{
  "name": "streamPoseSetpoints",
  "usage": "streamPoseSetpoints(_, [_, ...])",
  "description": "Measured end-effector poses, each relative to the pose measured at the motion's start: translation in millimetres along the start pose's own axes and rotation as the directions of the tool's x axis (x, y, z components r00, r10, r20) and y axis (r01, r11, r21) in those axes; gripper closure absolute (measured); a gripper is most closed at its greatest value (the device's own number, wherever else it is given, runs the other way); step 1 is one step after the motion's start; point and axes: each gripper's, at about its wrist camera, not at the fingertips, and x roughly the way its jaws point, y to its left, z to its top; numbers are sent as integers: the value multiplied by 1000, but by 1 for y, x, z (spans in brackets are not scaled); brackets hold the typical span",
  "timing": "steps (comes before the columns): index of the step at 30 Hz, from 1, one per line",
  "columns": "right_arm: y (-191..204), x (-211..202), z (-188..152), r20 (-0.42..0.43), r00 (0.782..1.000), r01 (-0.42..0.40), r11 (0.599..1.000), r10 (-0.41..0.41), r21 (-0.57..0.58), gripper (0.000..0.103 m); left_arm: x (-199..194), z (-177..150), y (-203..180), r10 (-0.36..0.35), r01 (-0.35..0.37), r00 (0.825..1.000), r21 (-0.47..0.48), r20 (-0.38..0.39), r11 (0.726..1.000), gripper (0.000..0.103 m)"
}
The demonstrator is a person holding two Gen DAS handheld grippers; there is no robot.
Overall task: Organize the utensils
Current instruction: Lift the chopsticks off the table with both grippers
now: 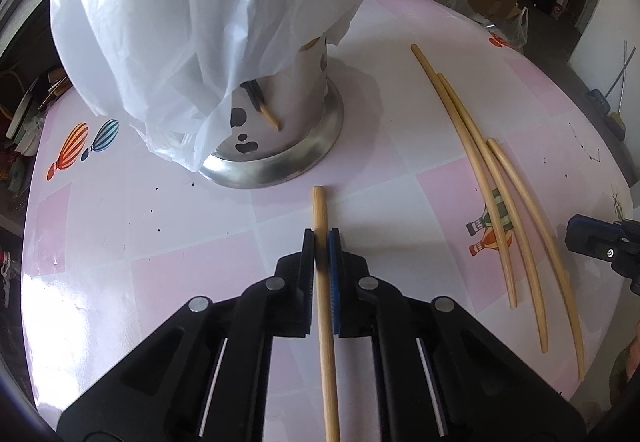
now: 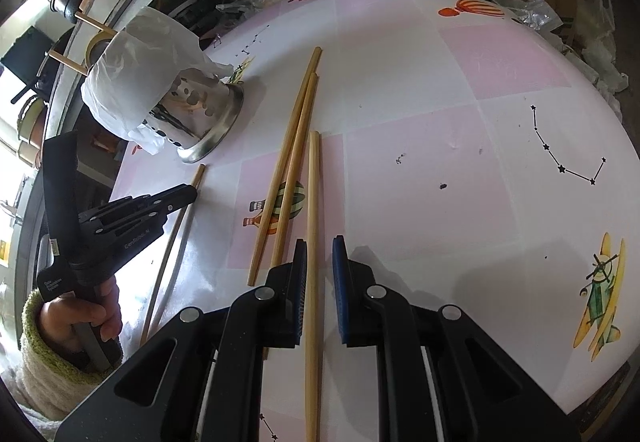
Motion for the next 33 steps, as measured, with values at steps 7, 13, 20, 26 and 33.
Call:
streamPoseSetpoints(7, [3, -5, 0, 13, 1000, -2, 1000, 2, -25, 89, -22, -3, 16, -49, 53, 997, -73, 53, 996, 98])
streamPoseSetpoints(13, [16, 9, 13, -11, 1000, 5, 994, -6, -108, 89, -81, -9, 42, -121, 154, 967, -137, 223, 978, 98])
streamPoseSetpoints(20, [30, 32, 32, -45, 995, 82, 976, -93, -203, 89, -144, -30, 70, -145, 227, 907, -166, 396, 960, 97])
streamPoseSetpoints(26, [40, 45, 39, -65, 984, 140, 954, -163, -266, 90, -176, -45, 86, -142, 258, 867, -186, 478, 948, 98])
streamPoseSetpoints(33, [51, 47, 37, -46, 967, 226, 923, -252, -311, 95, -196, -57, 101, -141, 287, 831, -199, 537, 937, 98])
